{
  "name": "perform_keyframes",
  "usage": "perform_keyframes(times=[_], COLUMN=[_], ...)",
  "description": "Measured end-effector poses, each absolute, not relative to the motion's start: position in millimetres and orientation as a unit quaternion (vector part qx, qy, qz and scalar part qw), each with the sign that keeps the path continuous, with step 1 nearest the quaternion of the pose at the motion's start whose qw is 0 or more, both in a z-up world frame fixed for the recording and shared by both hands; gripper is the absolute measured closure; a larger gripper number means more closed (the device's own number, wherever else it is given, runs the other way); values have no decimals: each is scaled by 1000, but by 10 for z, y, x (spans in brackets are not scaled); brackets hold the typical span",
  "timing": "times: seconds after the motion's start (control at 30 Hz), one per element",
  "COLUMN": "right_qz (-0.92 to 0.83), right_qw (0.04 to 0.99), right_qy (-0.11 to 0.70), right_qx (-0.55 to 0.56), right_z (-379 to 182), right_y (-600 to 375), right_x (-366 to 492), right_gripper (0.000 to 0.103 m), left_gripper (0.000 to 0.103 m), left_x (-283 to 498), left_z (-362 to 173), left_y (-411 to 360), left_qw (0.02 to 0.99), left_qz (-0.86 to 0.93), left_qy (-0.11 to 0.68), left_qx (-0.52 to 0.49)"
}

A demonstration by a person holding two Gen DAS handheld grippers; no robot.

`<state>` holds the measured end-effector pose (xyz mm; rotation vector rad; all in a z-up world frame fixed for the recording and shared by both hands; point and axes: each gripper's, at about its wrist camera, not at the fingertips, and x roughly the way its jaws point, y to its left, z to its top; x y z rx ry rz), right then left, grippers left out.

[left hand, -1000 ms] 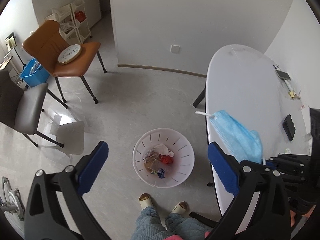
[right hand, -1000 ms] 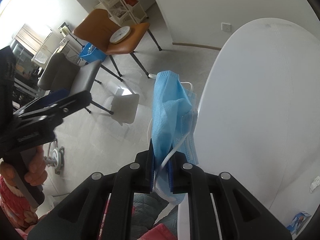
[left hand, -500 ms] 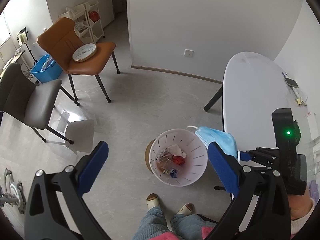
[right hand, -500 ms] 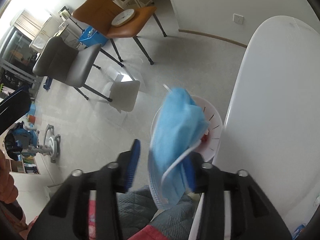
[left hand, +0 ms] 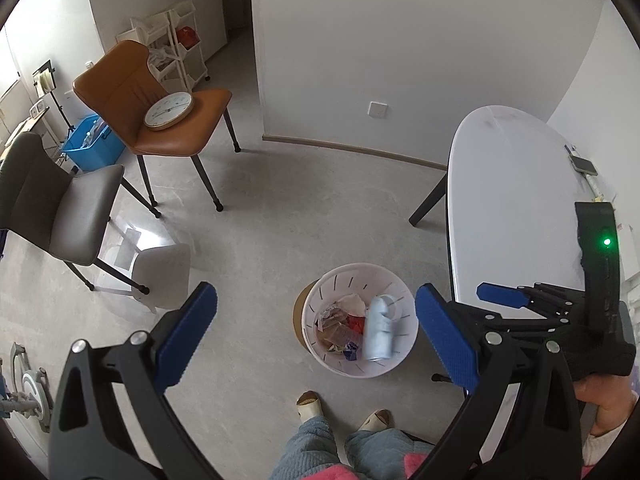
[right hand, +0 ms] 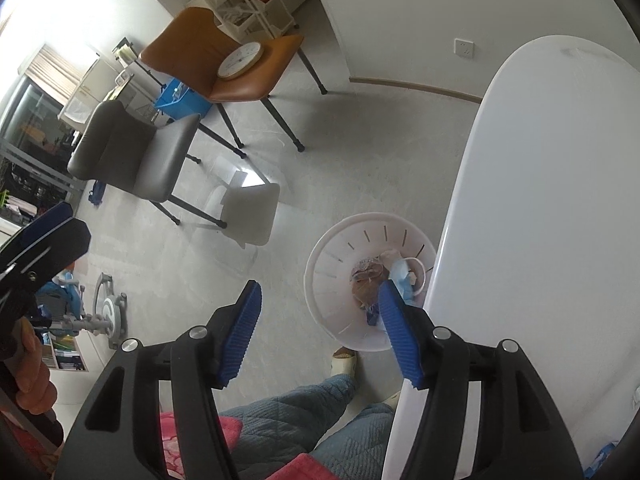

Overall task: Collect trash
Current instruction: 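Move both open grippers back over the table toward the white tissue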

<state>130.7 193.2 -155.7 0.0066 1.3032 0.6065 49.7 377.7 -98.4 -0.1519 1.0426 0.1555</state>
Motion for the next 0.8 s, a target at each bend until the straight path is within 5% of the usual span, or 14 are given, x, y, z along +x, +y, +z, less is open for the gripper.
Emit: perform_keyframes(times=[0.4,0.57,0.8], right_qz=[263,242,184], right_qw=[773,798,828], right_qy=[577,552,529], right_qx=[7,5,22], right_z=[-1386,-1206,-1057], right_y=[1784,1623,1043], right_x=[1288,1138,950], right_gripper=[41,20,7], left_gripper=[8,8,8], left_x=[471,449,475], left_z=[-928,-867,-879], left_y=[3728,3553,3016], left_qw=[864,866,867], left_qz=[69,51,-12], left_qy=[494,493,497], left_qx=[-68,-60,-44])
